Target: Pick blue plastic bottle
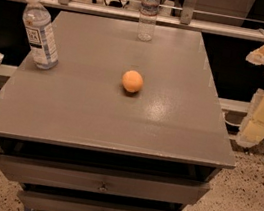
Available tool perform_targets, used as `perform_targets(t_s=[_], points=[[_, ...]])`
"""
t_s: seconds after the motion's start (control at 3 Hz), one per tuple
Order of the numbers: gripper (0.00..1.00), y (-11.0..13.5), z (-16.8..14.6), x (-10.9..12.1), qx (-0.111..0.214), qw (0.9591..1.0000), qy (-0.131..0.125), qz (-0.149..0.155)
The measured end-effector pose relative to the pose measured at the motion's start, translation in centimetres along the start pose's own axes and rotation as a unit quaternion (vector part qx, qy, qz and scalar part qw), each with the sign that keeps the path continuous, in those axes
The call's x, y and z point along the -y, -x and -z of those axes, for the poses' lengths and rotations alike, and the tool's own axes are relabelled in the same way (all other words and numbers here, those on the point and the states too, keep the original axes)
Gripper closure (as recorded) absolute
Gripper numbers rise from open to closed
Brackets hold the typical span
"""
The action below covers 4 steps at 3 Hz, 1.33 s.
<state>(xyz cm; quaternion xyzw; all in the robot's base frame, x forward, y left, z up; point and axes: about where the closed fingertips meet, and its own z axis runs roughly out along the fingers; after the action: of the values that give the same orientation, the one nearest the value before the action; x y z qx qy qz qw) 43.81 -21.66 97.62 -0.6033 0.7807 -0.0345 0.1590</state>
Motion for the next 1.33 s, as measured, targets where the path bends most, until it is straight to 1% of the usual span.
perform_targets(t_s=[0.33, 0.67, 1.0, 1.33], points=[[0.00, 0.5, -0.3, 0.2, 0.010, 0.9999, -0.001, -0.001], [0.00, 2.8, -2.3, 1.1, 0.054, 0.9985, 0.003, -0.005], [0.00, 10.1, -5.5, 4.0, 0.173, 0.9848, 0.009, 0.003], [0.00, 15.1, -6.7, 5.6, 0.249, 0.9683, 0.014, 0.005]])
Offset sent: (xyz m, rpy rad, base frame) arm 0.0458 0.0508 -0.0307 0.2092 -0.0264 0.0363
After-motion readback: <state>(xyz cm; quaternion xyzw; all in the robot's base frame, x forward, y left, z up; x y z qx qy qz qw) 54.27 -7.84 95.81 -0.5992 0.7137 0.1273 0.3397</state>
